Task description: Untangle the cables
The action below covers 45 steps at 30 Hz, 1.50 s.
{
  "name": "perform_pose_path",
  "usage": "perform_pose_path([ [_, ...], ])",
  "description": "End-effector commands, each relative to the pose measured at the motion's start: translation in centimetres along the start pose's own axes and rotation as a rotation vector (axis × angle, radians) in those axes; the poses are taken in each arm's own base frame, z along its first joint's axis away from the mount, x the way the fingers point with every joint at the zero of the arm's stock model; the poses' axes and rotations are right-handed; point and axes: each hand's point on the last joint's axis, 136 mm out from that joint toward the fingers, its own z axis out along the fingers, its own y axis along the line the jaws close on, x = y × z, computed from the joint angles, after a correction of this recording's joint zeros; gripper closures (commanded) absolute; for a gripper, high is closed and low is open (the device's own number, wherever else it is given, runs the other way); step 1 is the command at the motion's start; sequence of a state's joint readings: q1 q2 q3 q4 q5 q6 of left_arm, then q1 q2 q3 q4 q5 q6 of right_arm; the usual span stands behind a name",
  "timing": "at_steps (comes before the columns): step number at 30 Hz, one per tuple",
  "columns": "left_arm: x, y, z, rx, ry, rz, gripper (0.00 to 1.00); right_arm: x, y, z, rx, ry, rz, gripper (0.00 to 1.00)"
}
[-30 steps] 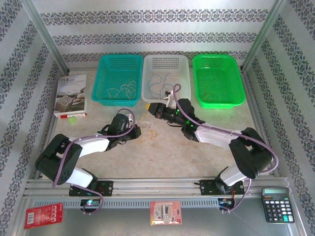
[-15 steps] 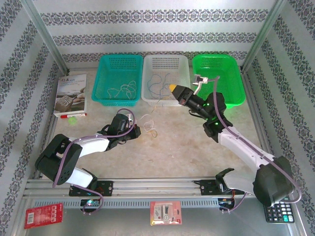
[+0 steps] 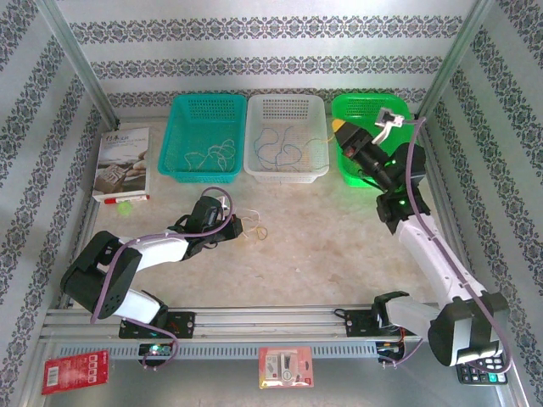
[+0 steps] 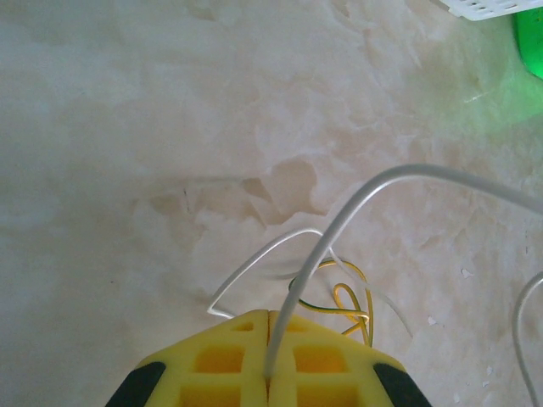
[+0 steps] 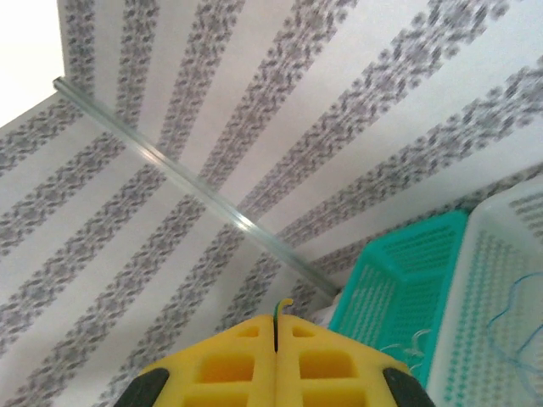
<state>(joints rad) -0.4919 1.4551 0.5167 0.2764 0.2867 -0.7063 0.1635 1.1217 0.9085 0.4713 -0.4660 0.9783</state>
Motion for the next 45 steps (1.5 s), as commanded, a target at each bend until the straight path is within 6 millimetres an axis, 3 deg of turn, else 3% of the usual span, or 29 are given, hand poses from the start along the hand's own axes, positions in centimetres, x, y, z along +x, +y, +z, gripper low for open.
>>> perform_pose_path([
  [1,0.4,-0.7,-0.3,0.017,0.016,0.029,1.0,-2.3,-2.8,-0.5,0.167,-0.074,-0.117,1.0],
  [9,-0.2,-2.4,-1.1,0.068,0.025,0.033,1.0,-7.2,-13.9,-1.4,0.533,-0.247,-0.158,1.0],
  [16,-0.4,-3.2,-1.7,0.086,0.03,0.041,1.0,-9.1,-21.7,-0.5,0.696,-0.241,-0.109,1.0],
  [17,-0.4,-3.2,-1.8,0.088,0.03,0.041,1.0,-9.1,-22.5,-0.3,0.71,-0.23,-0.101,0.94],
  [18,-0.4,-3.3,-1.8,0.091,0.031,0.04,1.0,-9.0,-23.3,-0.1,0.726,-0.212,-0.094,0.76],
  [19,-0.5,-3.5,-1.9,0.096,0.027,0.038,1.0,-9.0,-23.9,0.0,0.74,-0.201,-0.09,0.58],
  [21,-0.5,-3.6,-2.0,0.103,0.027,0.036,1.0,-8.8,-24.4,-0.1,0.759,-0.192,-0.089,0.41],
  [23,-0.6,-3.8,-2.0,0.108,0.028,0.036,1.0,-8.7,-23.8,-0.2,0.738,-0.204,-0.084,0.36],
  [28,-0.6,-3.6,-2.1,0.105,0.025,0.032,1.0,-7.6,-20.5,-0.5,0.673,-0.198,-0.091,0.35],
  [30,-0.4,-3.4,-2.1,0.098,0.025,0.029,1.0,-6.1,-18.5,-0.3,0.621,-0.171,-0.091,0.36],
  [33,-0.3,-2.9,-2.2,0.079,0.016,0.019,1.0,-2.1,-15.6,0.0,0.543,-0.091,-0.092,0.37],
  [38,-0.4,-2.2,-2.5,0.054,-0.009,-0.005,1.0,8.6,-11.1,0.4,0.418,0.144,-0.143,0.38],
  [41,-0.5,-2.1,-2.6,0.046,-0.021,-0.006,1.0,15.0,-9.6,0.1,0.345,0.295,-0.159,0.38],
  [45,-0.8,-2.5,-2.9,0.059,-0.028,-0.003,1.0,22.1,-8.7,-0.7,0.256,0.473,-0.175,0.37],
])
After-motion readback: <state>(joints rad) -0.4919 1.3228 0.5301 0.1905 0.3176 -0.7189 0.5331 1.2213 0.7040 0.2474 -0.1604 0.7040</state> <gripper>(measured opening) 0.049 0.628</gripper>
